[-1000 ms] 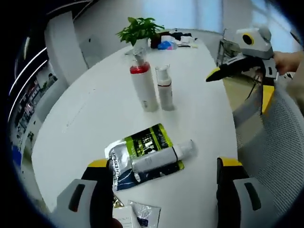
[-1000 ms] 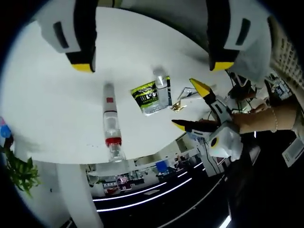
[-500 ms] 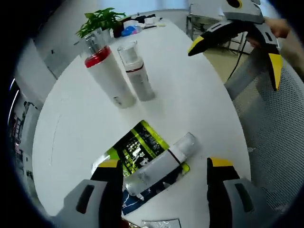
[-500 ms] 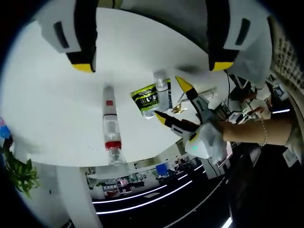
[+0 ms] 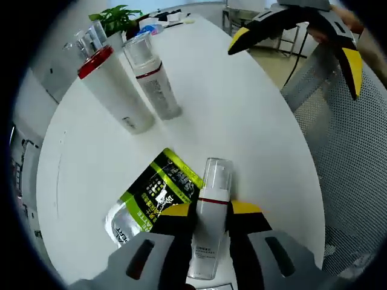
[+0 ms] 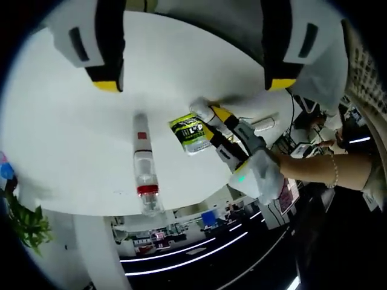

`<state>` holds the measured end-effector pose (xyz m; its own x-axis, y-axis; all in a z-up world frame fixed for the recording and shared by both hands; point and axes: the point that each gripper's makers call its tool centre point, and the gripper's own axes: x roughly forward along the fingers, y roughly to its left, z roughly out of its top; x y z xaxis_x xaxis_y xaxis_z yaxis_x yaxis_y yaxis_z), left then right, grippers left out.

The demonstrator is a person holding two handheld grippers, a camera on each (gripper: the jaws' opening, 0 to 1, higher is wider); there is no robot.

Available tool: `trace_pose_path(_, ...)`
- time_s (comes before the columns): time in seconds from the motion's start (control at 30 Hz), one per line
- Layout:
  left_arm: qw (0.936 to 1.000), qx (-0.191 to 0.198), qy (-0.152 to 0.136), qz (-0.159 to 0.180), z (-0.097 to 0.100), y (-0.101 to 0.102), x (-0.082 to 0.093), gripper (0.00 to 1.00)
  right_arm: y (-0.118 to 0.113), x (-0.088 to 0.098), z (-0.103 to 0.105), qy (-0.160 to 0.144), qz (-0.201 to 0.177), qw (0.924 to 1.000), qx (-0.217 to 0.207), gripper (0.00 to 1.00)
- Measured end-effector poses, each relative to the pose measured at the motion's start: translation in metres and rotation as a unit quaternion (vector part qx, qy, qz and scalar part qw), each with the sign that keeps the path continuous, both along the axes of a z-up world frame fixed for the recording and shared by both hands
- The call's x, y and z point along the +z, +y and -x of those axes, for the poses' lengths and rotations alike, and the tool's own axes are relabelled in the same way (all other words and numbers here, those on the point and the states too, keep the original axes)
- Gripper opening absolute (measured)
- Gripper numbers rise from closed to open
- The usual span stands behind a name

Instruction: Arrange the skincare products in the storage area until every visible bottle or jar stands upright without overlapping.

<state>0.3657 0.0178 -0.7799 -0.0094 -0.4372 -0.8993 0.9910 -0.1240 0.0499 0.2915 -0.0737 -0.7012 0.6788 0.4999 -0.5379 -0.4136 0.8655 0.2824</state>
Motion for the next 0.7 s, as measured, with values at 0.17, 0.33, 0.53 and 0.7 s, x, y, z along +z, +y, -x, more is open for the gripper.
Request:
trace_pose_path(0.17, 0.9977, 0.050, 0.037, 0.026, 0.006, 0.000, 0.006, 0.17, 0.000, -0.001, 0.001, 0.002, 0.000, 1.0000, 0.005, 0.96)
trace_pose_path(0.33, 0.9699, 0.162, 0.127, 0.131, 0.009, -0.005, 0.028, 0.17, 0.008, 0.003, 0.004, 0.001, -0.014, 0.9997, 0.019, 0.91)
trace_pose_path(0.53, 0.9092, 0.264, 0.202, 0.251, 0.019, -0.002, 0.069, 0.17, 0.009, 0.007, 0.003, 0.000, -0.034, 0.9993, 0.017, 0.88)
trace_pose_path(0.7, 0.8578, 0.316, 0.236, 0.330, 0.023, 0.010, 0.100, 0.17, 0.010, 0.011, 0.002, -0.001, -0.050, 0.9986, 0.015, 0.85)
